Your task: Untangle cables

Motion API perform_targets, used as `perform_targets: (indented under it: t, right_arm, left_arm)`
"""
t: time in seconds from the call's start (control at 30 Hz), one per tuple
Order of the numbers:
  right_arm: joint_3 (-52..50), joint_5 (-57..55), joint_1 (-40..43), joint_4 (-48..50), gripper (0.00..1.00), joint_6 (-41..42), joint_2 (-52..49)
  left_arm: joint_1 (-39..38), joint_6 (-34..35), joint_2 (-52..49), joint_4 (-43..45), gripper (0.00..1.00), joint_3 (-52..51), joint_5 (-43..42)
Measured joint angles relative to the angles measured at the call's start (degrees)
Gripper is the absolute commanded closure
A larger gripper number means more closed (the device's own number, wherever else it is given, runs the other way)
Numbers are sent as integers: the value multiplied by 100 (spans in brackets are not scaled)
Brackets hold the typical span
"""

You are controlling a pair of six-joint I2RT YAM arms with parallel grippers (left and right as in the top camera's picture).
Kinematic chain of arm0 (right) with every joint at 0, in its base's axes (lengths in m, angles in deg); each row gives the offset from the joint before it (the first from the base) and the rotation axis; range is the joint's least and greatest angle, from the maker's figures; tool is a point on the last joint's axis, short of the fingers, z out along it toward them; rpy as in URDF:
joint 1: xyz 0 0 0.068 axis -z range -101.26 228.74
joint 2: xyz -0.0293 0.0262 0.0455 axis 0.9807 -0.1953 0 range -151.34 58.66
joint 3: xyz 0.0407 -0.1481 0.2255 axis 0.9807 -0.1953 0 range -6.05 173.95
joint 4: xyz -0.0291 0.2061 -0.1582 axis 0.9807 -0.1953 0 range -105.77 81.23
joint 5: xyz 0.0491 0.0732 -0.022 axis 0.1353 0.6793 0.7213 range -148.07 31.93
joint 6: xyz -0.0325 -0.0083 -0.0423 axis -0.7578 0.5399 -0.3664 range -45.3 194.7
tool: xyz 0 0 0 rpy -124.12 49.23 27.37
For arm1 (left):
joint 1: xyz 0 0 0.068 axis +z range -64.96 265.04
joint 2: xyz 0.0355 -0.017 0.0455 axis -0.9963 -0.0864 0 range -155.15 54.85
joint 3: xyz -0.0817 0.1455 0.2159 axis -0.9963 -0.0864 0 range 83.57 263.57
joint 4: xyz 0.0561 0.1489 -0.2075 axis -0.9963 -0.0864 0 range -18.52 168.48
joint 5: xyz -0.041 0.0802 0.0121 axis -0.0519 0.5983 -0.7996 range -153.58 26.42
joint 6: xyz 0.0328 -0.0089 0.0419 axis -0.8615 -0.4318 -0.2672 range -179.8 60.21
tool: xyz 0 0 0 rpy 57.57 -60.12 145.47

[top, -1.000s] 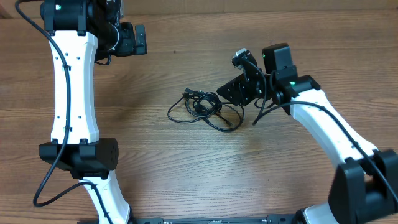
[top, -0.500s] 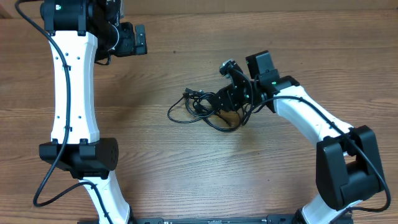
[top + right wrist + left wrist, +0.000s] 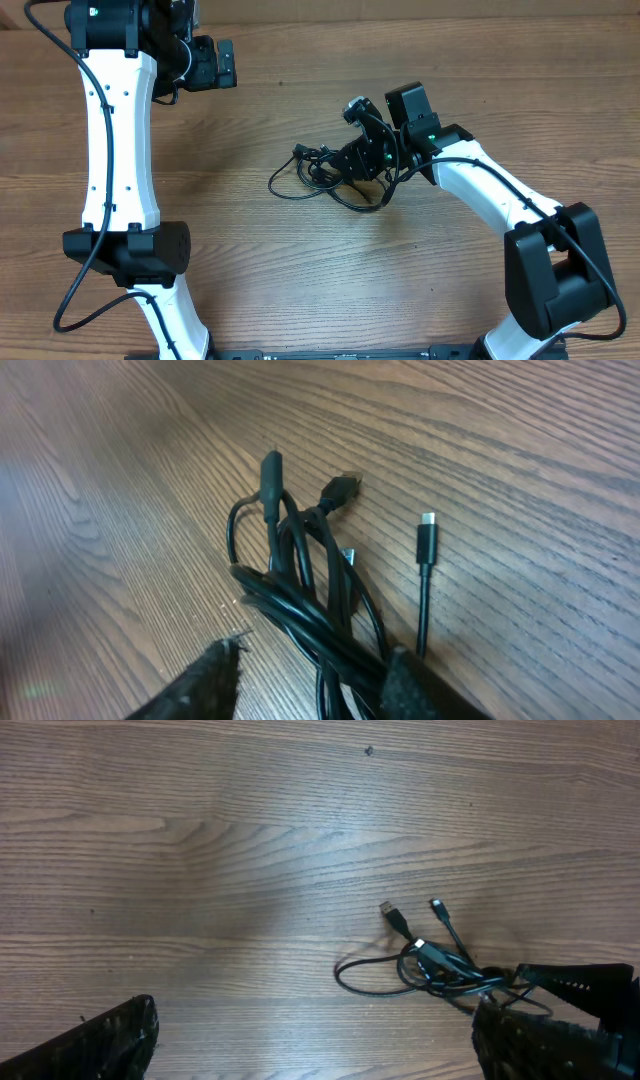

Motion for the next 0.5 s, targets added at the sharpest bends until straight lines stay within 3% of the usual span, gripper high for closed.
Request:
perform_targets:
  t: [0.33,0.37,0.5]
  right_arm:
    - [-4,-39,-24,-24,52,4,-291]
    - [-4,-42,-24,-20,54,7,-291]
    - [-4,-50,-24,-15,78,-9,-291]
  left_arm:
    - [0,0,0,0,0,0,0]
    - [0,0,0,0,0,0,0]
    - [0,0,0,0,0,0,0]
